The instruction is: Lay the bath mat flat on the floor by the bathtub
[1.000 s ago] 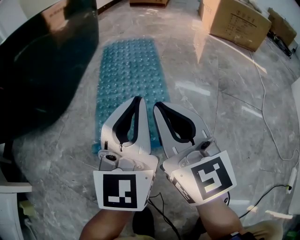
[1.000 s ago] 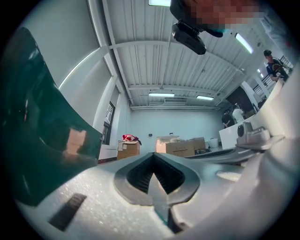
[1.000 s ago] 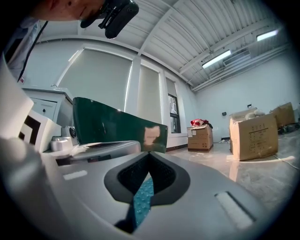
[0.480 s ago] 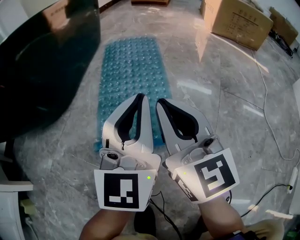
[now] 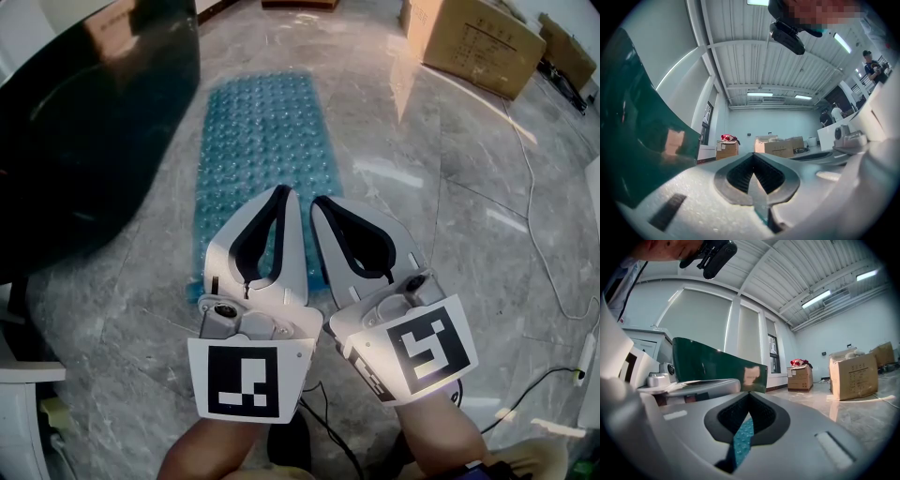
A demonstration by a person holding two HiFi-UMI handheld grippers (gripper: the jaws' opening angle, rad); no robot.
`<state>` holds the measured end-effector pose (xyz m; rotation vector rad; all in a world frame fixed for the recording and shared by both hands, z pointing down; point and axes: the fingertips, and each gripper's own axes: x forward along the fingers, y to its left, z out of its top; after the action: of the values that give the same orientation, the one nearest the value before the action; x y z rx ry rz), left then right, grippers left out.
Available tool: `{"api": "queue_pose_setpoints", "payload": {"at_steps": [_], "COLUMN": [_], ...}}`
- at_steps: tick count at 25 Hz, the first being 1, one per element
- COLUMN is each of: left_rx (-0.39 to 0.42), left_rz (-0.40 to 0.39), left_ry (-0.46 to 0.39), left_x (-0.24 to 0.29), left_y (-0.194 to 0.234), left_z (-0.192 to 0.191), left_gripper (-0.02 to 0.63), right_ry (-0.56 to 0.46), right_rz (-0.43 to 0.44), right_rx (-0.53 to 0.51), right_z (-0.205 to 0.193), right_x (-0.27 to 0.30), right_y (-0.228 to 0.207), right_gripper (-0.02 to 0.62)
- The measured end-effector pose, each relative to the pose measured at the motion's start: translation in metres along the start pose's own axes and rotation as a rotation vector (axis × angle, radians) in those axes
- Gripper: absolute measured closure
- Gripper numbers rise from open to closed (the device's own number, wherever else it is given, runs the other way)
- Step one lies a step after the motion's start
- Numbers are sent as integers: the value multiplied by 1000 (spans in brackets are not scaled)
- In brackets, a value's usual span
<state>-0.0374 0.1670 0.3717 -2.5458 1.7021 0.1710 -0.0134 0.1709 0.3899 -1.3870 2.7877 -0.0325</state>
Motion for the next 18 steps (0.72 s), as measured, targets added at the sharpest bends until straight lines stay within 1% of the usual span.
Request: {"api": "queue_pose_setpoints", "payload": {"at_steps": [3,18], "left_rx": [0,6], "left_rz": [-1,-5], "left_ry": [3,3], "left_x": [0,-1], "left_y": [-1,-3], "left_z": [0,0], "left_gripper": [615,616], "right_ry": [10,-3], "right_rz": [1,-2], "right_rx": [3,9], "right_z": [-2,0], "right_x": [-1,-1], "right_y": [0,0], "right_gripper": [586,586]}}
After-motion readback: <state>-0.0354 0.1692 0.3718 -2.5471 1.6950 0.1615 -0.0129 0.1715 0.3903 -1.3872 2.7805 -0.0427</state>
